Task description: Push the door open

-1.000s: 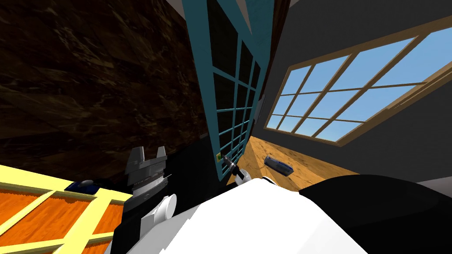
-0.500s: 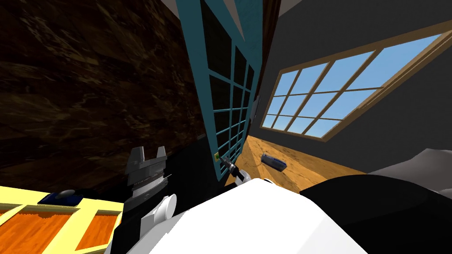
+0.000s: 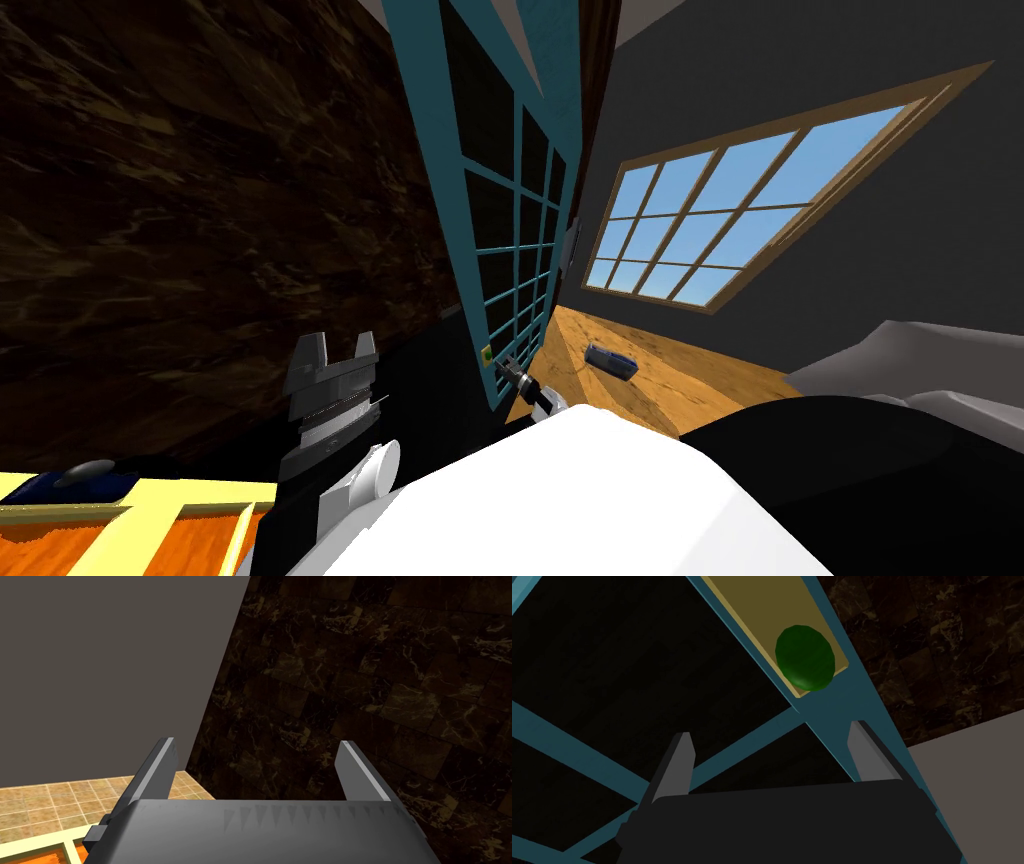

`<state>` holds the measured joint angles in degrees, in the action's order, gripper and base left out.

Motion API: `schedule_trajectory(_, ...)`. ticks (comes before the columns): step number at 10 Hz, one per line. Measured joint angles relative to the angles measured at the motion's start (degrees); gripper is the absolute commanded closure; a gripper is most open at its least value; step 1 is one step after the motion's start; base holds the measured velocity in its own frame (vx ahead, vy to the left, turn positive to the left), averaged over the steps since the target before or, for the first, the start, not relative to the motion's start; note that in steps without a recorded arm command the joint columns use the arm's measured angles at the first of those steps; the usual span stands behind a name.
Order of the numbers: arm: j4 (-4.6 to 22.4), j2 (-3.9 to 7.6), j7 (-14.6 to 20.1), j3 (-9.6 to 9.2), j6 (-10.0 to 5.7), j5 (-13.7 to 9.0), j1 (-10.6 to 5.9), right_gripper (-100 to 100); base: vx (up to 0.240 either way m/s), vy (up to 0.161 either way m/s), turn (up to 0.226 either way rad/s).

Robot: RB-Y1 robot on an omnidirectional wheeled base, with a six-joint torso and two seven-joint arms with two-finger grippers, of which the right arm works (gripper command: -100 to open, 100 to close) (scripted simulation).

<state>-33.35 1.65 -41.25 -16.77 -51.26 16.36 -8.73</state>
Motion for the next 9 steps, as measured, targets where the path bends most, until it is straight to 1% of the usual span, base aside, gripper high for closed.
schedule_trajectory(1,-0.06,-0.26,-1.65,0.30,-0.16,1.61,0.19,-100,-0.028,-0.004,-0.076)
schedule_trajectory(2,-0.96,-0.36,-3.00,0.30,-0.02,2.55,0.90,-100,-0.026,-0.013,-0.132)
schedule_trajectory(3,-0.92,-0.69,-4.66,0.56,-0.13,3.81,1.01,-100,-0.037,-0.009,-0.216)
schedule_trajectory(4,-0.76,-1.10,-6.57,0.91,-0.48,5.35,1.16,-100,-0.027,-0.001,-0.056)
schedule_trajectory(5,-1.66,-1.20,-7.97,0.91,-0.27,6.29,1.72,-100,-0.020,-0.007,-0.099)
schedule_trajectory(6,-3.35,-1.23,-9.35,0.83,0.36,7.73,2.59,-100,-0.016,-0.004,-0.064)
schedule_trajectory(7,-3.98,-1.37,-10.38,0.85,0.67,8.48,2.99,-100,-0.021,-0.005,-0.110)
schedule_trajectory(8,-3.62,-1.75,-12.00,1.14,0.36,9.55,2.99,-100,-0.026,-0.008,-0.177)
schedule_trajectory(9,-5.92,-1.79,-13.36,0.96,0.92,11.33,4.33,-100,-0.021,-0.006,-0.069)
